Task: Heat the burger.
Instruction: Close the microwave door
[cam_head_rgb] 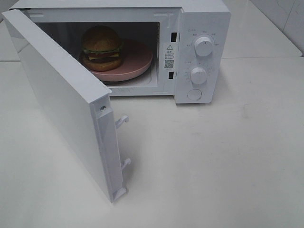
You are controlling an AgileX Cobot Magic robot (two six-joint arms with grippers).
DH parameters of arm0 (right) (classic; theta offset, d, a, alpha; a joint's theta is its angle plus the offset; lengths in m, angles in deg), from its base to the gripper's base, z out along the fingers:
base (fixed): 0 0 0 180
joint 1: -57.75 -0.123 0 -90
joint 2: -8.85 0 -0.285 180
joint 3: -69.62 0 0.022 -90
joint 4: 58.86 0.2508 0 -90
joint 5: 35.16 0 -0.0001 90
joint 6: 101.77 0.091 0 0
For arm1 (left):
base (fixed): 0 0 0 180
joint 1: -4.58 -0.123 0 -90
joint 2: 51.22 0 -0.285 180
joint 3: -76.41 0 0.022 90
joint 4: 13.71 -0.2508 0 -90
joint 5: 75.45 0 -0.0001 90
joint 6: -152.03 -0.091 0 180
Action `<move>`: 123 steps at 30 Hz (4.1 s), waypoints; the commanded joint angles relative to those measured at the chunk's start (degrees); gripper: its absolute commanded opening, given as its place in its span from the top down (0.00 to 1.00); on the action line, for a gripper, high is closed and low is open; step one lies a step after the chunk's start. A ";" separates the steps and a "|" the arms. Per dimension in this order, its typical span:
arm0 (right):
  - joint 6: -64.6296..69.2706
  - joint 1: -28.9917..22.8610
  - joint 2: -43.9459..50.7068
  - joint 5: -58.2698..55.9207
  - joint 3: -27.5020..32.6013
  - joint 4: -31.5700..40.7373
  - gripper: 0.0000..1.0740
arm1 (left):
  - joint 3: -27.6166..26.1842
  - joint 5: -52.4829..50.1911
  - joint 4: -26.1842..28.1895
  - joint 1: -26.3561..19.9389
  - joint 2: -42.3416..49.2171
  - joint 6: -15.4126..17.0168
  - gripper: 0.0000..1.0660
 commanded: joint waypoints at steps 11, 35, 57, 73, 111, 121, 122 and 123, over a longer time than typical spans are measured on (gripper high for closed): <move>-0.06 0.29 1.66 0.92 0.00 0.23 0.29 | -0.06 -0.23 -0.06 -0.17 0.92 0.00 0.06; -0.06 0.29 1.66 0.92 0.00 0.23 0.29 | -2.01 -7.16 -0.29 -0.17 -5.44 0.06 0.22; 0.00 0.29 1.66 0.92 0.00 0.23 0.29 | 1.83 -29.74 1.83 -0.17 -22.52 -4.47 1.00; 0.00 0.29 1.66 0.92 0.00 0.23 0.29 | 17.25 -65.49 5.56 -0.17 -31.97 -8.94 1.00; 0.00 0.29 1.66 0.92 0.00 0.23 0.29 | 16.84 -106.63 -13.41 19.77 -75.52 6.30 1.00; 0.00 0.29 1.66 0.92 0.00 0.23 0.29 | 11.75 -109.43 -5.16 29.16 -83.08 2.46 1.00; 0.00 0.29 1.66 0.92 0.00 0.23 0.29 | 11.75 -109.43 -5.16 29.16 -83.08 2.46 1.00; 0.00 0.29 1.66 0.92 0.00 0.23 0.29 | 10.31 -109.43 -2.98 30.77 -84.40 1.20 1.00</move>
